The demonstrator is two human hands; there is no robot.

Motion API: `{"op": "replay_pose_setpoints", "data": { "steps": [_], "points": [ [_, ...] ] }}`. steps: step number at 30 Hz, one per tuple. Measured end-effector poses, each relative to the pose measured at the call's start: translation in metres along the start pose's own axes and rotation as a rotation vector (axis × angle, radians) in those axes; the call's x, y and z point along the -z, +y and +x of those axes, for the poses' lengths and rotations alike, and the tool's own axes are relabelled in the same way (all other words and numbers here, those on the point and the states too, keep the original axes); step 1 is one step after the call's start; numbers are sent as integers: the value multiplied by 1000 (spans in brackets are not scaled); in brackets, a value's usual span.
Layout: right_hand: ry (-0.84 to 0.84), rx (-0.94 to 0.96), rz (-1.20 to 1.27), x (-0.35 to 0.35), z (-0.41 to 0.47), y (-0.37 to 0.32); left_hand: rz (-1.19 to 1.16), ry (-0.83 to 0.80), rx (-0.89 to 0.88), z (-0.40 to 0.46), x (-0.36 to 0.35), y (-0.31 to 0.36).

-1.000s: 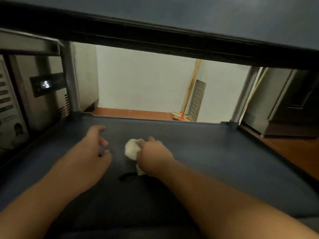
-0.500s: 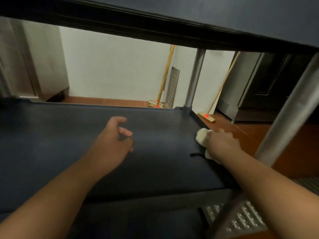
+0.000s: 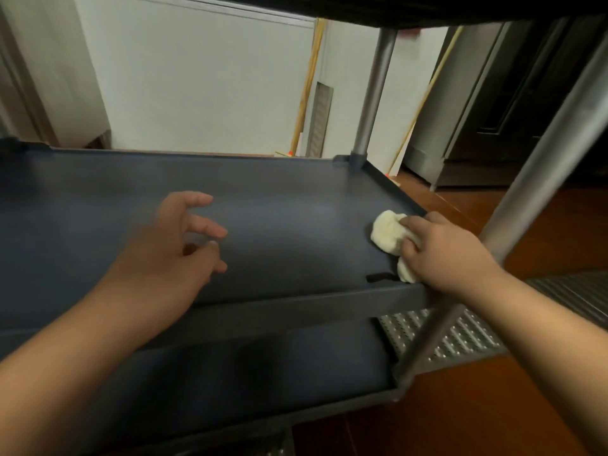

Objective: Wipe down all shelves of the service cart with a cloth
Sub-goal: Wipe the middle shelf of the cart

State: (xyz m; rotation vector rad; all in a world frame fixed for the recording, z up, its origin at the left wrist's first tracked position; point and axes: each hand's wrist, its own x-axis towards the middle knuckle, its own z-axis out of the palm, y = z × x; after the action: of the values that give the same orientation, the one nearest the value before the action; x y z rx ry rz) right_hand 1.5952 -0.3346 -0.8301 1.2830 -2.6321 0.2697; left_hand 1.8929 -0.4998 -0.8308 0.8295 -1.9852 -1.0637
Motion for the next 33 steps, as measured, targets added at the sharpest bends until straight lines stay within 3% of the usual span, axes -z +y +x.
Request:
{"op": "replay_pose_setpoints", "data": {
  "steps": [7, 14, 23, 33],
  "points": [
    [87, -83, 145, -1, -29, -43, -75, 53, 6, -28, 53, -12],
    [195, 36, 159, -13, -51, -139, -80, 126, 79, -55, 109, -26],
    [50, 186, 98, -16, -66, -258, -86, 273, 98, -69, 181, -66],
    [-126, 514, 195, -22, -91, -462, -48, 390, 206, -105, 266, -112]
  ]
}}
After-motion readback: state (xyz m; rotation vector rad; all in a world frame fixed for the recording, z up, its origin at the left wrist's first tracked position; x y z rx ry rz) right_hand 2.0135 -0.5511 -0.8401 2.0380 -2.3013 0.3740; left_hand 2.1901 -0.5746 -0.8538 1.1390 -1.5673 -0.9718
